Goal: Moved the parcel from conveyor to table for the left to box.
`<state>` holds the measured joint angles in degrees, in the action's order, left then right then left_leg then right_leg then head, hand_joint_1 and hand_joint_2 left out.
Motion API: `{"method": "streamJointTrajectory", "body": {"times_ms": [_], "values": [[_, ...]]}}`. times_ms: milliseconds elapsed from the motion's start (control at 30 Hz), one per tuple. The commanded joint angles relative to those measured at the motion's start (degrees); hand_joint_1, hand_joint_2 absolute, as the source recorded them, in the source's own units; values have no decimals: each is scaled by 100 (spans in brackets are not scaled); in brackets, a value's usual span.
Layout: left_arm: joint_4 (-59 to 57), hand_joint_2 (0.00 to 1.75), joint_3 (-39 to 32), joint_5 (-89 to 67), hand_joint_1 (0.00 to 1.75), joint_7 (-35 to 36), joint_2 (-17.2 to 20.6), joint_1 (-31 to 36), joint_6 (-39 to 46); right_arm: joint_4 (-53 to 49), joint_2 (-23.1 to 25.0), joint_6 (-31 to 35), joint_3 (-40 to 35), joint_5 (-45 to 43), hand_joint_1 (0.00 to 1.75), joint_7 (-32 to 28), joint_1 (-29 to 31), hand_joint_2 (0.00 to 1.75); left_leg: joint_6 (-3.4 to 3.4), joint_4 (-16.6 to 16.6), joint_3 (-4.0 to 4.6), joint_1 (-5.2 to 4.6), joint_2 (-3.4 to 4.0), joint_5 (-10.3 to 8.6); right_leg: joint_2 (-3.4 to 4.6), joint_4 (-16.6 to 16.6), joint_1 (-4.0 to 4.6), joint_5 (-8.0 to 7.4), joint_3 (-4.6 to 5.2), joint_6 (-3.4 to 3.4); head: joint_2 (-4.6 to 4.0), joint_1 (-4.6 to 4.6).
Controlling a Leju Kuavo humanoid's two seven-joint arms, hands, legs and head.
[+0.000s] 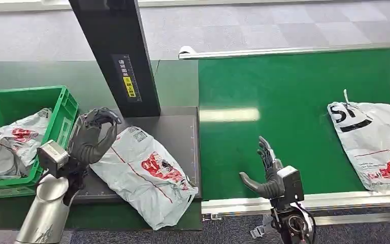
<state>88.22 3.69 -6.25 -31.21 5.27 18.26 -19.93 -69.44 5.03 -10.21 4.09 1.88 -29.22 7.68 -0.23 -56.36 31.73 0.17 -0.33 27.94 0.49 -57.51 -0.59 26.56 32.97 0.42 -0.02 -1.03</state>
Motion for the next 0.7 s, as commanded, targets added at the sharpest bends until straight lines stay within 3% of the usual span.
{"method": "streamJointTrajectory", "body": {"times_ms": [33, 700], "values": [[-623, 175, 143, -339, 0, -37, 40, 212, 69, 214, 4, 34, 56, -35, 0, -9, 90, 175, -3, 8, -6, 0, -4, -3, -10, 8, 1, -1, -8, -3, 0, 0], [-892, 175, 330, -1414, 0, 227, 596, 6, -167, 314, -39, 4, 18, -30, 0, 7, 231, 175, -3, 8, -7, -1, 5, -1, 0, 6, 0, -1, -6, -3, 0, -2]]}}
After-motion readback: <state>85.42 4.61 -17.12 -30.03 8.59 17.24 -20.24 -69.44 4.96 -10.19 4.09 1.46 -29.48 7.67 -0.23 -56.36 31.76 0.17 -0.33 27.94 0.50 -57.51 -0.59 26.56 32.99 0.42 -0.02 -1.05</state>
